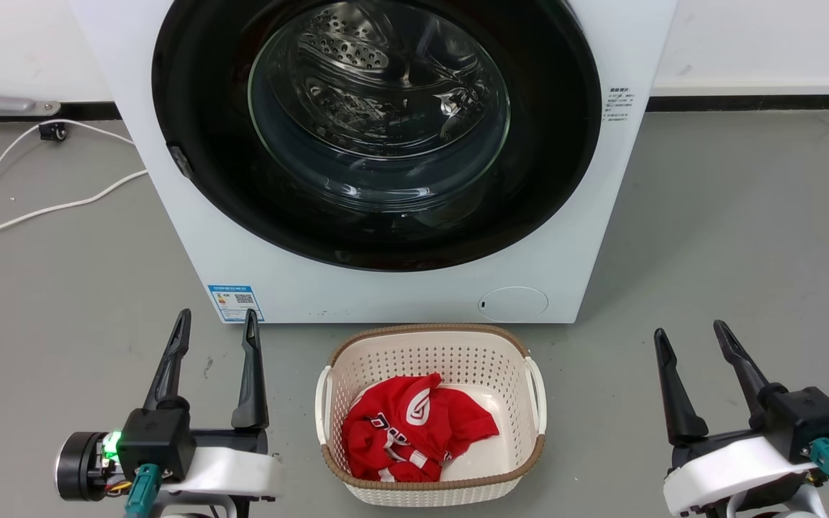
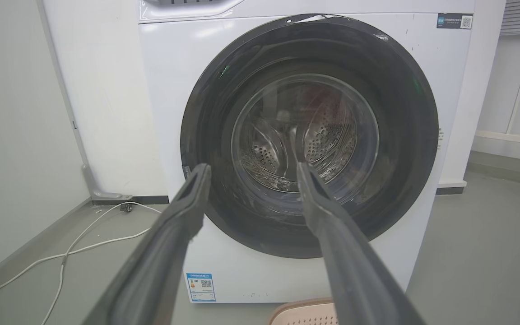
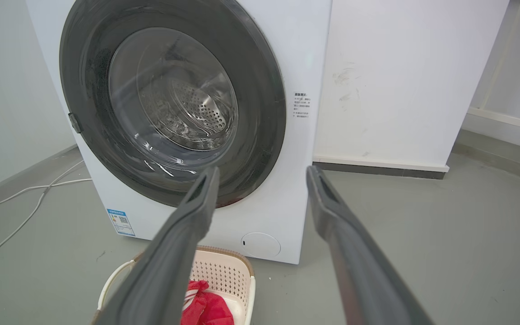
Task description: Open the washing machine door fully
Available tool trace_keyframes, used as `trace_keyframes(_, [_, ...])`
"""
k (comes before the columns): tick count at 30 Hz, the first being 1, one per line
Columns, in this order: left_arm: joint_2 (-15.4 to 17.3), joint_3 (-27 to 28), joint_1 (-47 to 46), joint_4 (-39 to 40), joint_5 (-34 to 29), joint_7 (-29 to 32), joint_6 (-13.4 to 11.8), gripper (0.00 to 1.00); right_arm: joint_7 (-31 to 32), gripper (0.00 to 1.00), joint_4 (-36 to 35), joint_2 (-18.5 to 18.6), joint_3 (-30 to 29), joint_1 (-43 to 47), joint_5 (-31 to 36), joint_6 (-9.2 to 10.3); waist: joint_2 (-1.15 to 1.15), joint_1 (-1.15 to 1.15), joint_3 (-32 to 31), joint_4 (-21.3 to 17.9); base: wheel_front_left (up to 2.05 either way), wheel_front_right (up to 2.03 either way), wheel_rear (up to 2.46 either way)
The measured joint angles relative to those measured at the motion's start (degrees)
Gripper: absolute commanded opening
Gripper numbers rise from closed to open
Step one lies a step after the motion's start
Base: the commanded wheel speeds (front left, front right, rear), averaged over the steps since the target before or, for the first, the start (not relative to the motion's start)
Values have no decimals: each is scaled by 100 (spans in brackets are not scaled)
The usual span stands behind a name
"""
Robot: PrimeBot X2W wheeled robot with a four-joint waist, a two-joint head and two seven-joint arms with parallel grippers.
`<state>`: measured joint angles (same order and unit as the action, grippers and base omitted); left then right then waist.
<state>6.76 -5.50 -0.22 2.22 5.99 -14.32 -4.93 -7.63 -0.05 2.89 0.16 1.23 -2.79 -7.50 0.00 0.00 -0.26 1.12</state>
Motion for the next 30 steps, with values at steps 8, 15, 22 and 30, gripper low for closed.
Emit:
trace_keyframes(8, [-87, 101, 52, -18, -288, -69, 100, 100, -59, 100, 48, 0, 5, 11, 78, -1, 0, 0, 13, -9, 0, 0, 0])
trace_keyframes(15, [-177, 231, 68, -92, -272, -75, 241, 100, -67, 100, 119, 0, 4, 13, -22, 0, 0, 0, 24, -20, 0, 0, 0])
trace_keyframes(22, [-253, 341, 69, -163, -275, -75, 376, 100, -80, 100, 178, 0, -9, 7, -79, -1, 0, 0, 35, -27, 0, 0, 0])
trace_keyframes(30, [-307, 389, 70, -179, -333, -76, 420, 100, -215, 0, 198, 0, -49, 4, -610, 0, 0, 0, 38, -22, 0, 0, 0])
